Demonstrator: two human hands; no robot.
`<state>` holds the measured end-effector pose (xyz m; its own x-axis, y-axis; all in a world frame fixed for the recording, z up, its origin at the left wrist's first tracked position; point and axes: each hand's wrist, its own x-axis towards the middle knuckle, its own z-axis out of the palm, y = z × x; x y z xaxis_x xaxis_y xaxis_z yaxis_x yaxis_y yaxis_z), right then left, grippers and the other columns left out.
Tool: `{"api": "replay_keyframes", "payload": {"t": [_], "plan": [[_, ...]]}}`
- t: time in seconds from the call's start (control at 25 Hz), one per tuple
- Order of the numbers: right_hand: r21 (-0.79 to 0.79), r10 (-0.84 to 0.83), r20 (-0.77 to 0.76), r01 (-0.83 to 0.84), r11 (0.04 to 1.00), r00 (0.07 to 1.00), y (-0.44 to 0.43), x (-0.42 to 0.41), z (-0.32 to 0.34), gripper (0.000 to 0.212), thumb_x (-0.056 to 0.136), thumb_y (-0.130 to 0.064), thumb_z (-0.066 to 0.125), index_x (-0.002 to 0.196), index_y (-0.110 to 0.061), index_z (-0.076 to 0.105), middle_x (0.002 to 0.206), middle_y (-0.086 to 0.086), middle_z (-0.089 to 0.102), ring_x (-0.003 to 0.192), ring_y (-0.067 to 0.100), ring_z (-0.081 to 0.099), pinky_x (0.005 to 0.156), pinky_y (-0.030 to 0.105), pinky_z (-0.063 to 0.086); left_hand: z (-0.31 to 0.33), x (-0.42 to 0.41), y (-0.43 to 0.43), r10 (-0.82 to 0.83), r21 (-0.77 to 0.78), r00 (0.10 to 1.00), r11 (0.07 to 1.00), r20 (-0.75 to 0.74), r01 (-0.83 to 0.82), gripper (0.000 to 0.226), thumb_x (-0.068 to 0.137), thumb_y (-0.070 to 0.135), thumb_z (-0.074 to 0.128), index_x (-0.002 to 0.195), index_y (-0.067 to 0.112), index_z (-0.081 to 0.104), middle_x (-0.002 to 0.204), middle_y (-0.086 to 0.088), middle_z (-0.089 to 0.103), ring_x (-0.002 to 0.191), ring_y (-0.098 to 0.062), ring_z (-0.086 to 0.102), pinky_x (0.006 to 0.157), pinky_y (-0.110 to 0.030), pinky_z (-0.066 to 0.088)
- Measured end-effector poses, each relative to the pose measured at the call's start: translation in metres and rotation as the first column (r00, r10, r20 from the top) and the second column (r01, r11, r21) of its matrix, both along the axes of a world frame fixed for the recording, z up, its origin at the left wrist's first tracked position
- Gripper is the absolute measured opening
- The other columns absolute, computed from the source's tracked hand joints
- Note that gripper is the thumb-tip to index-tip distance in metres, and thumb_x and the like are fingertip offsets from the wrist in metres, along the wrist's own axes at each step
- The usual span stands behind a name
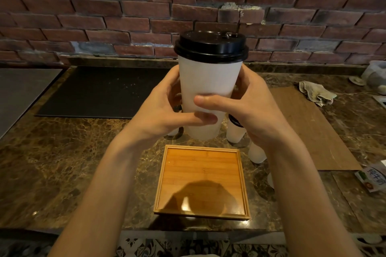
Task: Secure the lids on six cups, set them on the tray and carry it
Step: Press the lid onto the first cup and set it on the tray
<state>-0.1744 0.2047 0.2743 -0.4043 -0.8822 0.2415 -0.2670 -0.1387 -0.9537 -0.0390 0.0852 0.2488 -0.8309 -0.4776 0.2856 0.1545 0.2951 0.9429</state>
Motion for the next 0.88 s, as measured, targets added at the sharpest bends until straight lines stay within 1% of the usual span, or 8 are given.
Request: {"api": "replay_keyframes", "payload": {"t": [0.12,0.28,0.36,0.48,0.6,0.72,0.76,0.88], "plan": [[0.012,0.003,-0.015,-0.003,1.000,1.000,0.001,0.000,-0.001,0.065,0.062,-0.032,0.086,0.117,-0.038,0.052,0.108,-0.019,0.064,0.104,-0.002,0.062,0.080,0.017,0.055,-0.001,0.000,0.000,0.029,-0.032,0.999,0.999,-0.025,-0.030,0.089,0.057,0.029,0.083,0.135,0.026,0.041,0.123,0.012,0.059,0.117,-0.010,0.057,0.088,-0.025,0.053],[0.026,-0.019,-0.036,0.020,0.999,0.999,-0.002,0.003,0.000,0.073,0.061,-0.038,0.084,0.125,-0.031,0.049,0.111,-0.016,0.061,0.102,-0.005,0.060,0.078,0.013,0.054,-0.006,-0.003,0.000,0.046,-0.015,0.998,0.999,-0.048,-0.047,0.088,0.056,0.028,0.084,0.135,0.027,0.043,0.122,0.013,0.060,0.117,-0.010,0.057,0.089,-0.025,0.052],[0.033,-0.053,-0.062,0.055,0.998,0.997,-0.004,0.004,0.001,0.078,0.061,-0.040,0.083,0.130,-0.028,0.048,0.115,-0.016,0.060,0.104,-0.003,0.059,0.081,0.015,0.055,-0.008,-0.006,0.000,0.061,-0.006,0.996,0.998,-0.064,-0.062,0.085,0.057,0.027,0.084,0.132,0.031,0.044,0.121,0.016,0.060,0.115,-0.008,0.058,0.086,-0.023,0.053],[0.043,-0.117,-0.117,0.122,0.992,0.986,-0.008,0.006,-0.001,0.080,0.067,-0.039,0.085,0.136,-0.026,0.046,0.122,-0.013,0.058,0.110,0.002,0.057,0.083,0.019,0.055,-0.011,-0.009,0.000,0.095,0.013,0.992,0.995,-0.084,-0.094,0.082,0.057,0.028,0.083,0.129,0.036,0.045,0.119,0.019,0.060,0.114,-0.005,0.058,0.083,-0.020,0.053],[0.042,-0.165,-0.153,0.173,0.984,0.974,-0.010,0.008,-0.005,0.081,0.067,-0.043,0.084,0.137,-0.026,0.046,0.125,-0.011,0.058,0.112,0.003,0.055,0.084,0.020,0.053,-0.012,-0.009,-0.001,0.101,0.019,0.992,0.995,-0.079,-0.100,0.079,0.057,0.028,0.083,0.126,0.040,0.045,0.116,0.024,0.061,0.112,0.000,0.058,0.080,-0.015,0.052],[0.036,-0.160,-0.151,0.167,0.985,0.976,-0.009,0.006,-0.005,0.081,0.066,-0.042,0.085,0.136,-0.027,0.047,0.124,-0.012,0.058,0.113,0.002,0.055,0.086,0.022,0.054,-0.011,-0.007,-0.003,0.080,0.013,0.995,0.997,-0.063,-0.079,0.080,0.056,0.028,0.083,0.125,0.041,0.046,0.116,0.024,0.061,0.112,-0.002,0.059,0.080,-0.016,0.052],[0.034,-0.156,-0.155,0.163,0.986,0.976,-0.009,0.005,-0.005,0.080,0.066,-0.042,0.085,0.135,-0.028,0.047,0.124,-0.014,0.058,0.112,0.002,0.055,0.085,0.020,0.054,-0.011,-0.007,-0.003,0.076,0.008,0.995,0.997,-0.064,-0.076,0.081,0.056,0.028,0.083,0.126,0.041,0.045,0.116,0.023,0.061,0.112,-0.002,0.059,0.080,-0.017,0.052],[0.028,-0.145,-0.183,0.152,0.988,0.972,-0.010,0.003,-0.004,0.078,0.065,-0.043,0.085,0.130,-0.032,0.045,0.117,-0.022,0.056,0.110,-0.003,0.054,0.079,0.010,0.051,-0.011,-0.008,-0.004,0.077,-0.004,0.995,0.997,-0.070,-0.077,0.082,0.056,0.027,0.083,0.128,0.038,0.044,0.117,0.023,0.061,0.114,-0.002,0.058,0.081,-0.016,0.052]]}}
